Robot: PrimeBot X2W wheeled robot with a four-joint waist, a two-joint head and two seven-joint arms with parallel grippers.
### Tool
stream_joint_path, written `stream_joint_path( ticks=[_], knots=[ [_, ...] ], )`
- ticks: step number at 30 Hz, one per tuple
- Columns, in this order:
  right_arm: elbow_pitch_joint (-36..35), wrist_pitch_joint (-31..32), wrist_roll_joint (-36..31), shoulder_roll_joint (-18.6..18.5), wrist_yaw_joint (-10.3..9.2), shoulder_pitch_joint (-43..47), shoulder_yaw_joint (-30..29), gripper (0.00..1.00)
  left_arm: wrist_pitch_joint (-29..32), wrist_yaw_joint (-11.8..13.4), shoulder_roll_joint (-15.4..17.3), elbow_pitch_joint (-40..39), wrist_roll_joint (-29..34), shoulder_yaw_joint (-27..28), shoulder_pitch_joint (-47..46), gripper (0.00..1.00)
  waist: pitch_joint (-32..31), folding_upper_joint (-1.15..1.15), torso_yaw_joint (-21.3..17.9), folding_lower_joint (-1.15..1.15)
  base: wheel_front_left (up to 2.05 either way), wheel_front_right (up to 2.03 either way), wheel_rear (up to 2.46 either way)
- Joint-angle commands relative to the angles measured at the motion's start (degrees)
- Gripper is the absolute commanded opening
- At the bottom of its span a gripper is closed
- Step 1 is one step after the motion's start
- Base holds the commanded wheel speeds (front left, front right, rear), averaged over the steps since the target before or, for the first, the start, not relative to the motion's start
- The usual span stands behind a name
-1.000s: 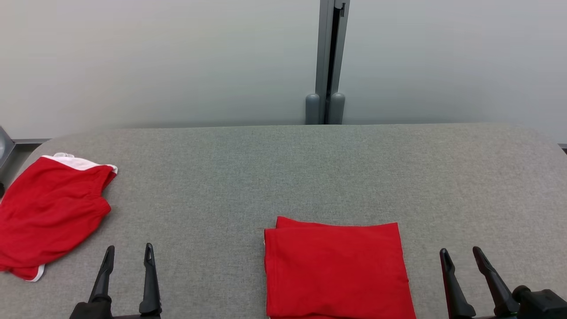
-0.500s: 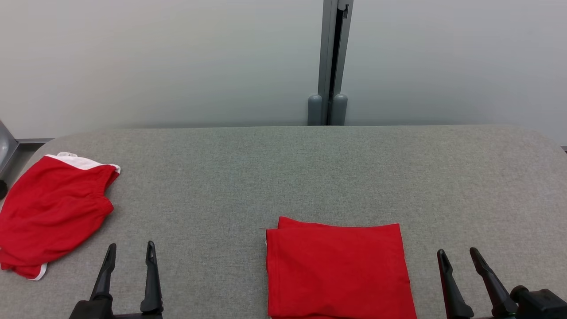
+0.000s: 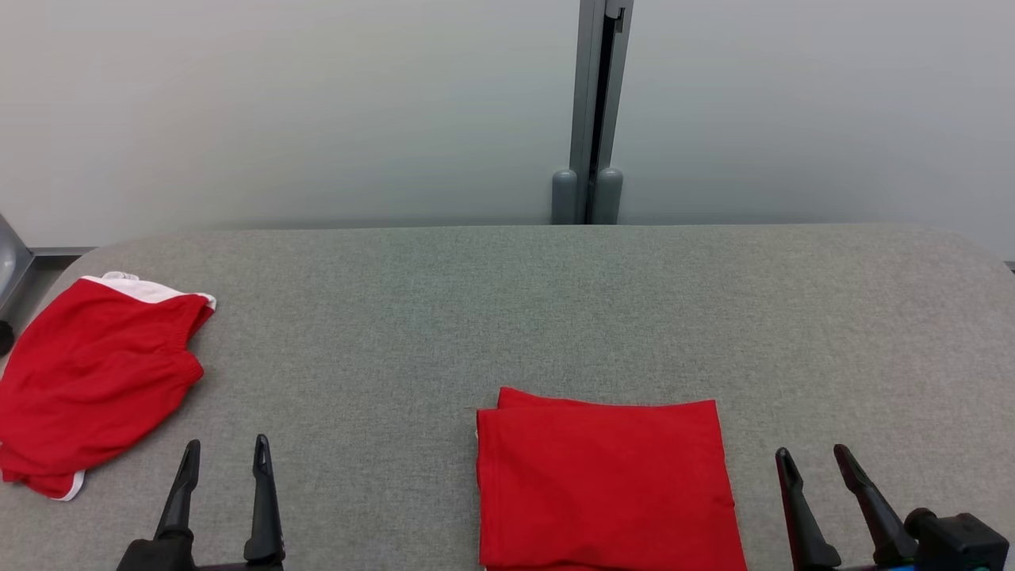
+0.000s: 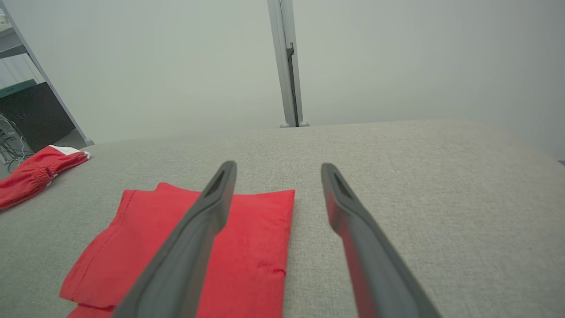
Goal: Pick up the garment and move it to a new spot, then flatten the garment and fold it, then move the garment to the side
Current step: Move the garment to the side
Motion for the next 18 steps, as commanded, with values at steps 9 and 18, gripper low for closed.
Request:
stream_joint_path(
  ticks=[9, 18],
  knots=[
    [3.08, 3.69, -3.03, 0.01, 0.03, -9.21, 3.05, 1.00, -0.47, 0.49, 0.38, 0.49, -0.68, -0.47, -1.83, 1.00, 1.23, 0.00, 0.48, 0.00, 0.00, 0.00, 0.00],
    [15.05, 7.86, -3.96, -0.02, 0.03, -15.60, 1.88, 1.00, -1.06, 0.25, 0.60, 1.64, -1.17, -1.15, -4.24, 1.00, 4.06, 0.00, 2.51, 0.00, 0.00, 0.00, 0.00]
  ],
)
